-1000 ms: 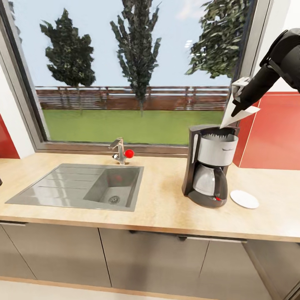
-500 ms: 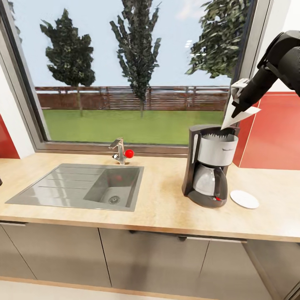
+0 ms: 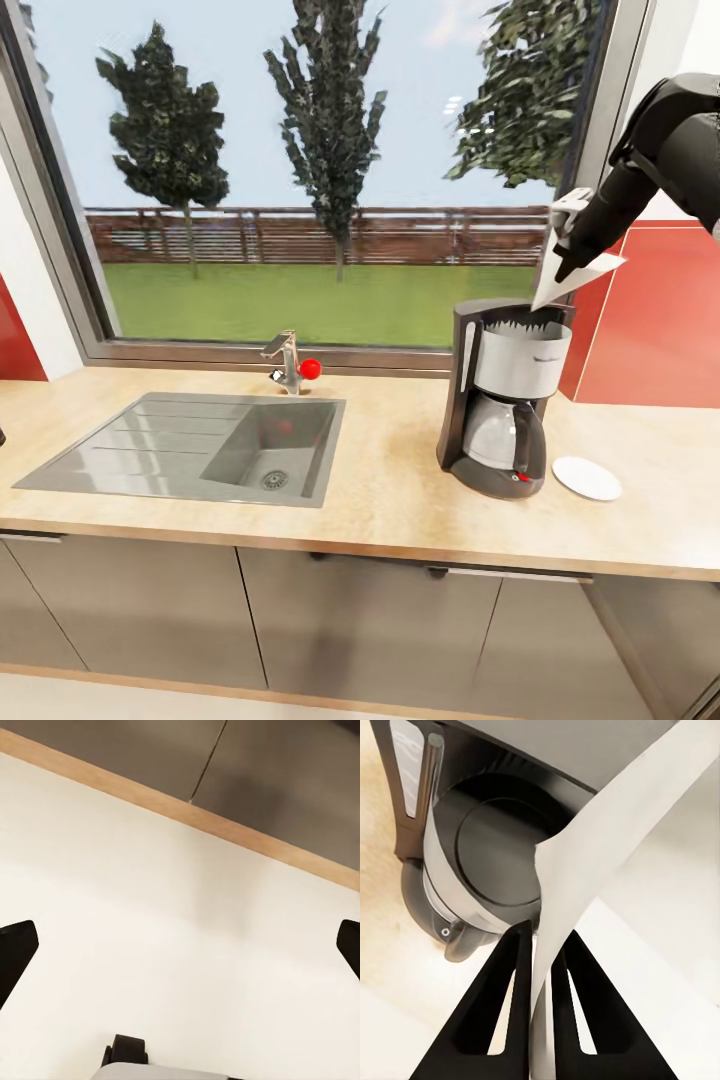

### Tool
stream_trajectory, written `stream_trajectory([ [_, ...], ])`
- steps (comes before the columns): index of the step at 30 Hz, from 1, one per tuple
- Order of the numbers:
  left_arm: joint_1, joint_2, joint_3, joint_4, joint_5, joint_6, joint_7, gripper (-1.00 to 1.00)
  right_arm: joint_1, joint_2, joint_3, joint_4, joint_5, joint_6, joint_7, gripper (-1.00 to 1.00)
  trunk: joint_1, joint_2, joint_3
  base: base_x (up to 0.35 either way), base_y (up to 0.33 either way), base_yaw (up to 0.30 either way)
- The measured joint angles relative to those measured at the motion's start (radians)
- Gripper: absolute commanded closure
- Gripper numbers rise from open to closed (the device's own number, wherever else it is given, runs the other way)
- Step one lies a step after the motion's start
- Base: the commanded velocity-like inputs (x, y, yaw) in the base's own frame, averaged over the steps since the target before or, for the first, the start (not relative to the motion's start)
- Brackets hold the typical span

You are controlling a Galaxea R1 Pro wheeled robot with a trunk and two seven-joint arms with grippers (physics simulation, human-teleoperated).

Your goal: Set up a coffee station on the kitchen countertop: keep the coffee maker on the countertop, move the bottle of coffee from the kitchen shelf to the counter next to the coffee maker, place a paper coffee filter on top of the coffee maker, put the saucer next to the coffee maker with the coffee cup on the saucer, and place the electric kettle next to the coffee maker.

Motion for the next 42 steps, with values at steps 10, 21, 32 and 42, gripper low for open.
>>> stream_trajectory([
  [10,0.000,0.000,0.000,0.000,0.000,0.000,0.000,-1.00,0.000,0.009,0.000,0.000,0.030,0.000,0.001,1.00,0.008,-0.014,-0.006,0.000,0.000,0.000],
  [21,0.000,0.000,-0.001,0.000,0.000,0.000,0.000,-1.00,0.000,0.019,0.000,0.000,0.034,0.002,0.001,1.00,0.023,-0.042,-0.019,0.000,0.000,0.000],
  [32,0.000,0.000,-0.002,0.000,-0.001,0.000,0.000,-1.00,0.000,0.020,0.000,0.000,0.034,0.002,0.000,1.00,0.042,-0.077,-0.034,0.000,0.000,0.000],
  [42,0.000,0.000,-0.001,0.000,0.000,0.000,0.000,-1.00,0.000,0.021,0.000,0.000,0.034,0.002,0.000,1.00,0.057,-0.105,-0.047,0.000,0.000,0.000],
])
